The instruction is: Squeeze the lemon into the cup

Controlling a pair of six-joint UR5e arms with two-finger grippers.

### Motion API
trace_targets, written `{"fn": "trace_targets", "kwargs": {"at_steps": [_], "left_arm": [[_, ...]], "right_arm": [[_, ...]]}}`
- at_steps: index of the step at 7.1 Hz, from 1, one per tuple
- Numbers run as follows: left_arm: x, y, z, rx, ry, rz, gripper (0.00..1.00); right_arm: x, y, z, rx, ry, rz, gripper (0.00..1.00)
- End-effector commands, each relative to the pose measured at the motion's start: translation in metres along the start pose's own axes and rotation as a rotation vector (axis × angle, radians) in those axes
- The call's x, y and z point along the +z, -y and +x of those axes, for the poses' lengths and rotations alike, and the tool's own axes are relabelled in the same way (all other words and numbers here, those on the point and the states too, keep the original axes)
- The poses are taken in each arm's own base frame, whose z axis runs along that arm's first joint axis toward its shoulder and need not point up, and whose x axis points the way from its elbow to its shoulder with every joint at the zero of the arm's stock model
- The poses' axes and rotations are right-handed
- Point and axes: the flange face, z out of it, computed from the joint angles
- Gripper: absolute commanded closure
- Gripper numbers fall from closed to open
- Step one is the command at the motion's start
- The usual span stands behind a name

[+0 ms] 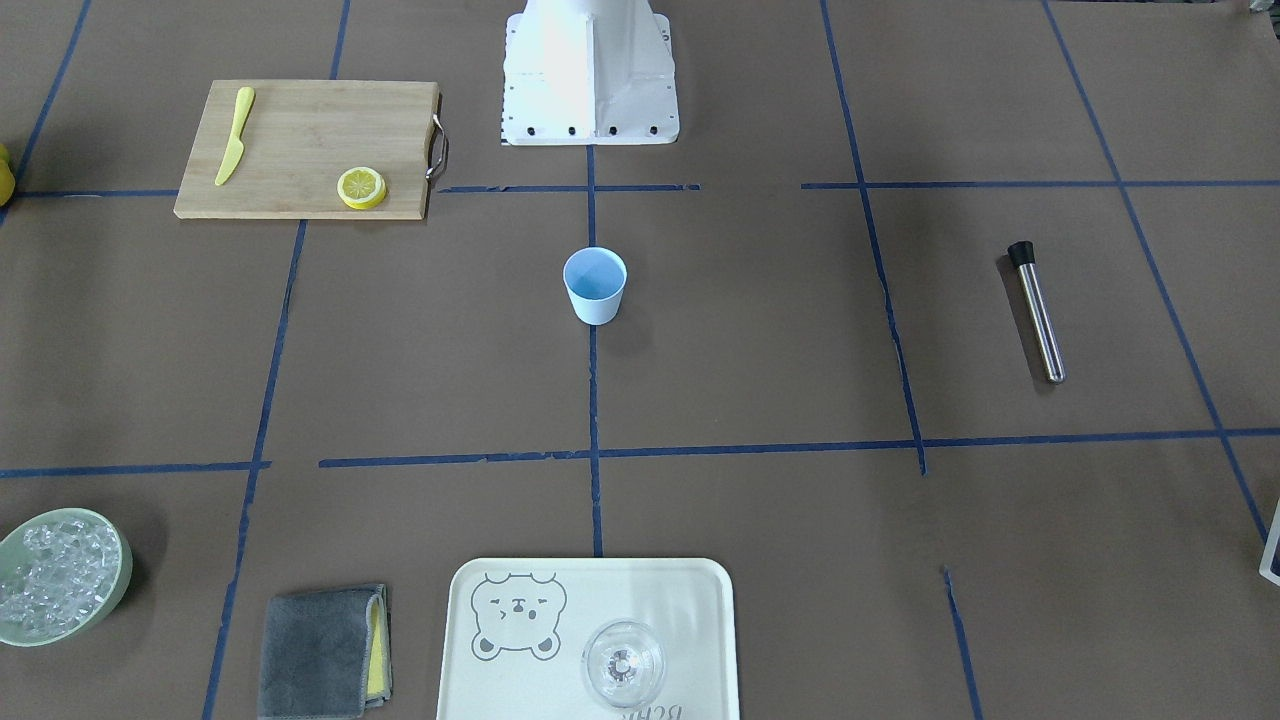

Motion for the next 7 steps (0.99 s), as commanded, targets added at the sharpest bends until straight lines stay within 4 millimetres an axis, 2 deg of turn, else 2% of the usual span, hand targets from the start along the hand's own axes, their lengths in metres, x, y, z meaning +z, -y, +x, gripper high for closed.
{"fn": "trace_targets", "kwargs": {"at_steps": [1, 2, 3, 4, 5, 6, 7], "left_arm": [[-0.007, 0.0, 0.005, 0.011, 0.007, 0.012, 0.0], [-0.005, 0.0, 0.005, 0.01, 0.008, 0.008, 0.0], [-0.006, 0.0, 0.005, 0.013, 0.009, 0.009, 0.0], [-0.006, 0.0, 0.004, 0.012, 0.01, 0.01, 0.0], [-0.009, 0.001, 0.007, 0.018, 0.011, 0.017, 0.0], [-0.014, 0.001, 0.01, 0.022, 0.012, 0.025, 0.0], [-0.017, 0.001, 0.011, 0.025, 0.014, 0.033, 0.0]], "right_arm": [[0.037, 0.014, -0.083, -0.006, 0.023, 0.015, 0.0], [0.056, 0.011, -0.13, 0.088, 0.042, 0.011, 0.0], [0.05, 0.003, -0.173, 0.123, 0.071, 0.023, 0.0], [0.051, -0.011, -0.199, 0.12, 0.089, 0.004, 0.0], [0.058, -0.036, -0.237, 0.195, 0.094, -0.024, 0.0], [0.072, -0.061, -0.29, 0.201, 0.077, -0.019, 0.0], [0.086, -0.083, -0.328, 0.243, 0.079, -0.042, 0.0]]}}
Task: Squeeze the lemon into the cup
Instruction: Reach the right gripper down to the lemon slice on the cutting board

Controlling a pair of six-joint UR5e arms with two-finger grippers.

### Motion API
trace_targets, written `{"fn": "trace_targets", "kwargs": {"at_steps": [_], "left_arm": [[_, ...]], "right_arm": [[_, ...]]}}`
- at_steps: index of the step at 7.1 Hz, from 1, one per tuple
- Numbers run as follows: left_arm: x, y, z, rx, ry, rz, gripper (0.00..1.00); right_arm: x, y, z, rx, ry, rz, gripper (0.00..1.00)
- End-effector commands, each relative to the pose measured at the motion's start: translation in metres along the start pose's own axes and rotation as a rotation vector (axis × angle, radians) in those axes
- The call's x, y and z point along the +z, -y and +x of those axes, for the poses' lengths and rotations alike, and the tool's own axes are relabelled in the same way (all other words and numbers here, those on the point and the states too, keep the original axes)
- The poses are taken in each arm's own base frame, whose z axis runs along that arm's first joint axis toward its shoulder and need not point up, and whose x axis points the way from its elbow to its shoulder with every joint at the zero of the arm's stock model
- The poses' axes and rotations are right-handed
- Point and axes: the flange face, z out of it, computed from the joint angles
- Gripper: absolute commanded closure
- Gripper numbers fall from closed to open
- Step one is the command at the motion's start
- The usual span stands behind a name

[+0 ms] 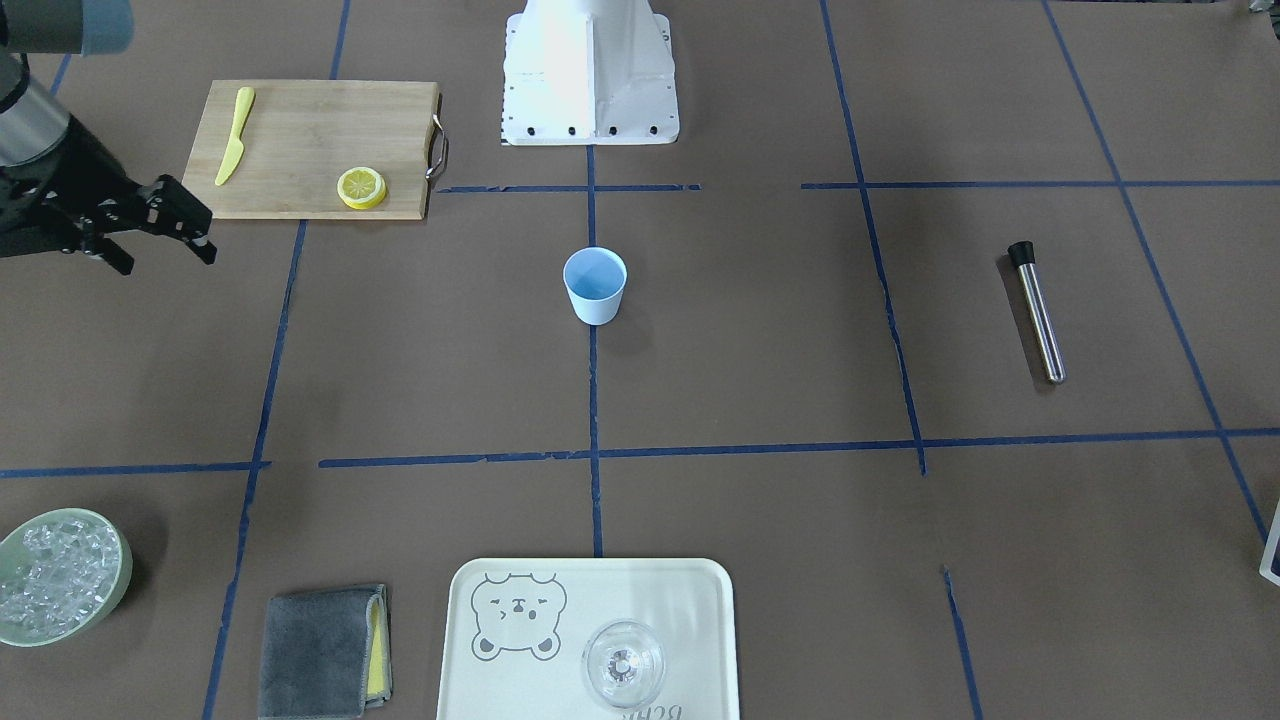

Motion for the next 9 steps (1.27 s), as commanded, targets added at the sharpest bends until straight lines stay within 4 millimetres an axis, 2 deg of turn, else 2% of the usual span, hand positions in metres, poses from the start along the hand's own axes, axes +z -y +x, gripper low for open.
{"fn": "trace_targets", "kwargs": {"at_steps": [1, 2, 3, 5, 6, 7, 9], "left_arm": [[-0.008, 0.001, 0.004, 0.01, 0.005, 0.017, 0.0], [-0.015, 0.001, 0.007, 0.015, 0.008, 0.03, 0.0], [-0.017, 0.002, 0.008, 0.018, 0.007, 0.034, 0.0], [-0.021, 0.002, 0.012, 0.027, 0.008, 0.042, 0.0], [-0.022, 0.003, 0.013, 0.029, 0.008, 0.044, 0.0], [-0.022, 0.003, 0.014, 0.03, 0.008, 0.045, 0.0], [-0.023, 0.003, 0.014, 0.03, 0.008, 0.045, 0.0]], "right_arm": [[0.037, -0.073, -0.075, 0.081, -0.012, -0.005, 0.0], [0.057, -0.105, -0.1, 0.098, -0.025, 0.02, 0.0], [0.062, -0.126, -0.111, 0.072, -0.025, 0.024, 0.0], [0.083, -0.172, -0.099, 0.067, -0.017, 0.013, 0.0], [0.095, -0.185, -0.094, 0.057, -0.03, 0.016, 0.0], [0.115, -0.193, -0.089, 0.045, -0.06, 0.005, 0.0], [0.125, -0.196, -0.088, 0.039, -0.073, 0.004, 0.0]]}}
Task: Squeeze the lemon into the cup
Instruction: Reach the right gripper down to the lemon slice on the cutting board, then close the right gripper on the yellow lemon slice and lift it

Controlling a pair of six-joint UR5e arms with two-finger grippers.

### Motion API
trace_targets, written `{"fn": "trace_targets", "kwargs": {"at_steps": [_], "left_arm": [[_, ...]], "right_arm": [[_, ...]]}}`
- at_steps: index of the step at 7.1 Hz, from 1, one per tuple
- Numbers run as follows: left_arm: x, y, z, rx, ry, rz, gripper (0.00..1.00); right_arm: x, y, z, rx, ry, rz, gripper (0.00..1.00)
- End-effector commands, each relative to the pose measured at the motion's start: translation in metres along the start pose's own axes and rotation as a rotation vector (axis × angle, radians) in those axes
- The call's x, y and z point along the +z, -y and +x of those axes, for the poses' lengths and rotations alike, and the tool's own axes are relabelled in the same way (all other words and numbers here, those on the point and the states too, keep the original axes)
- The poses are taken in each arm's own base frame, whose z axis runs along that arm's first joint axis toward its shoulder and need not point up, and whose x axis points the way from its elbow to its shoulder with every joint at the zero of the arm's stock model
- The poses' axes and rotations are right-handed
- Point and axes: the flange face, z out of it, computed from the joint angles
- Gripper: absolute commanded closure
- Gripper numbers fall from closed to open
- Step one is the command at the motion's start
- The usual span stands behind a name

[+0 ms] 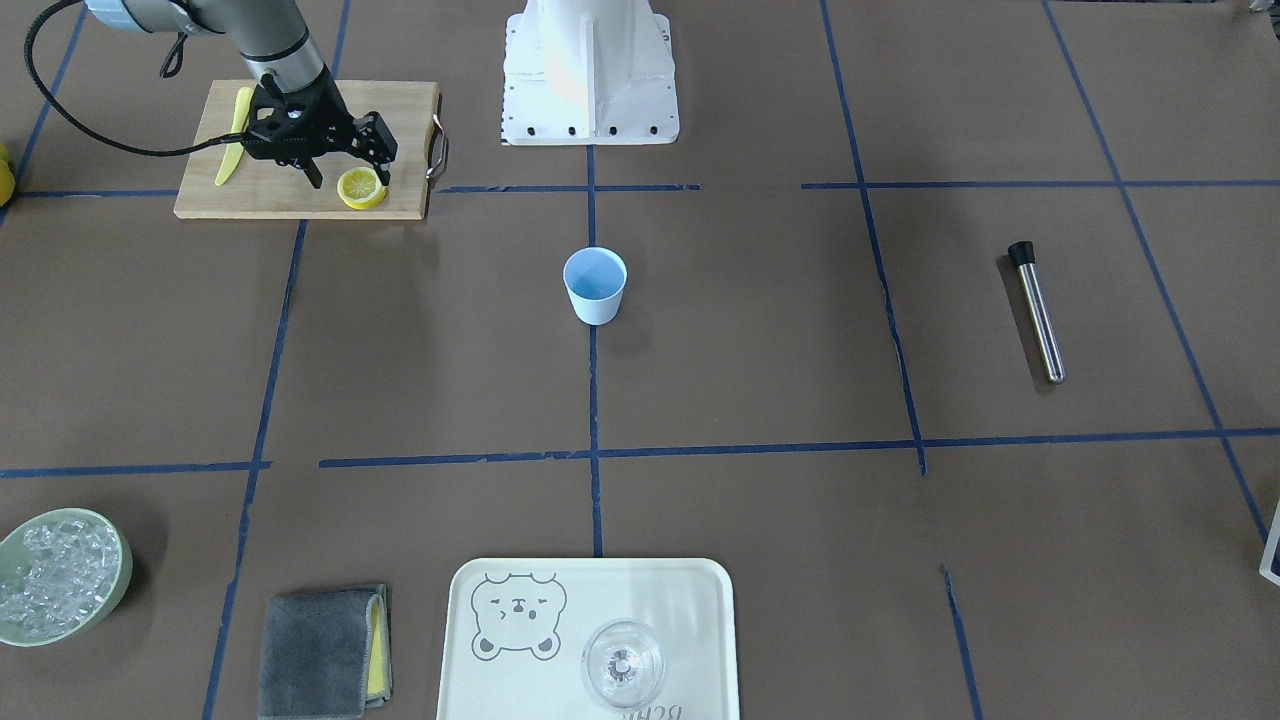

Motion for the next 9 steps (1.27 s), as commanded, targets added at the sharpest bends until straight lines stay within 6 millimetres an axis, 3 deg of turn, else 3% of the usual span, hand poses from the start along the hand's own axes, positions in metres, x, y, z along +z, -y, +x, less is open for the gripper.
{"fn": "trace_targets", "kwargs": {"at_steps": [1, 6, 9], "left_arm": [[0.0, 0.0, 0.001, 0.001, -0.002, 0.0, 0.0], [0.001, 0.0, 0.0, 0.0, -0.003, -0.001, 0.0], [0.0, 0.0, 0.001, 0.001, -0.003, 0.0, 0.0]], "right_arm": [[0.005, -0.004, -0.005, -0.006, 0.001, -0.002, 0.0], [0.009, -0.014, -0.009, -0.024, -0.004, -0.021, 0.02], [0.011, -0.013, -0.006, -0.022, -0.01, -0.021, 0.27]]}}
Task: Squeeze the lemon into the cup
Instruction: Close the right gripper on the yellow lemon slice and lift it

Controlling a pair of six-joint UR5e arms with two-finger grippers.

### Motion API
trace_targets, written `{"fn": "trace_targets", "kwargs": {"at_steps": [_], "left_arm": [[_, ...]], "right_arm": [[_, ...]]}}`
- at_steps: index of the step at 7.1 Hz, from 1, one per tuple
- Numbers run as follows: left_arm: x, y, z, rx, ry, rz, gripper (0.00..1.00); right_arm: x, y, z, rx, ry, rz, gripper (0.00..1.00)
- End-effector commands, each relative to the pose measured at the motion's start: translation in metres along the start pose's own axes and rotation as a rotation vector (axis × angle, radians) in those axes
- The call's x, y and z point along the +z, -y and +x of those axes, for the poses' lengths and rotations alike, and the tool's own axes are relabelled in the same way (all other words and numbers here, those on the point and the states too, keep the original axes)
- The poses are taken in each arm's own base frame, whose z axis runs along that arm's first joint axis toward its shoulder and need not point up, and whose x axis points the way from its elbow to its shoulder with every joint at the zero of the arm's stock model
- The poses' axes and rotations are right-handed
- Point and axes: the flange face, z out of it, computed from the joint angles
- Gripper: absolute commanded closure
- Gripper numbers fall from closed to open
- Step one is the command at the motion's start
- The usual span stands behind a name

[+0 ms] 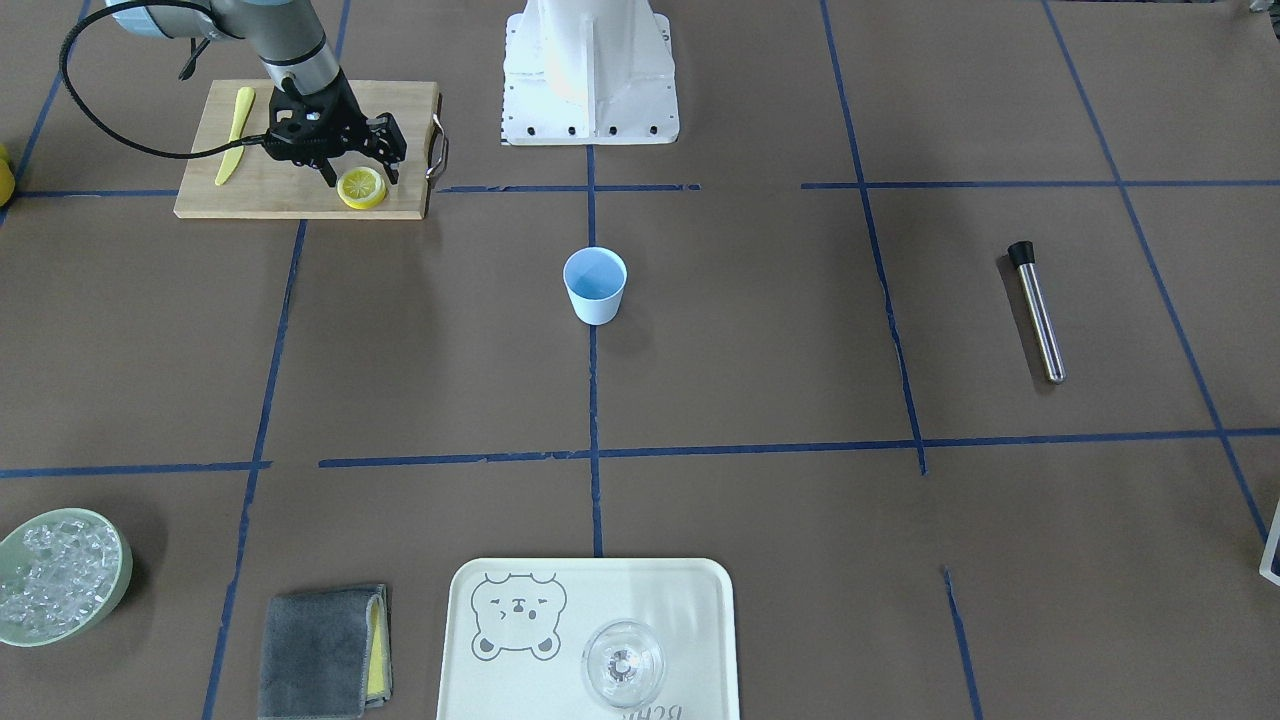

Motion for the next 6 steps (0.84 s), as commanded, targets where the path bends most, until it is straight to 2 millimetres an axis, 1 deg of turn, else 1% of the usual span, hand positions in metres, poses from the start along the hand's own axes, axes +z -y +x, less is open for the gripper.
{"fn": "trace_targets", "kwargs": {"at_steps": [1, 3, 5, 6], "left_arm": [[-0.0014, 0.0008, 0.0005, 0.001, -0.001, 0.003, 0.0], [-0.0014, 0.0008, 0.0005, 0.0, -0.001, 0.003, 0.0], [-0.0014, 0.0008, 0.0005, 0.0, -0.001, 0.003, 0.0], [-0.0014, 0.0008, 0.0005, 0.001, -0.001, 0.003, 0.0]], "right_arm": [[0.0001, 0.0012, 0.0018, 0.002, -0.003, 0.002, 0.3], [-0.0016, 0.0025, 0.0014, 0.004, 0.0, 0.004, 0.36], [-0.0039, 0.0031, 0.0004, 0.005, 0.004, 0.006, 0.47], [-0.0062, 0.0044, 0.0004, 0.007, 0.007, 0.009, 0.48]]}}
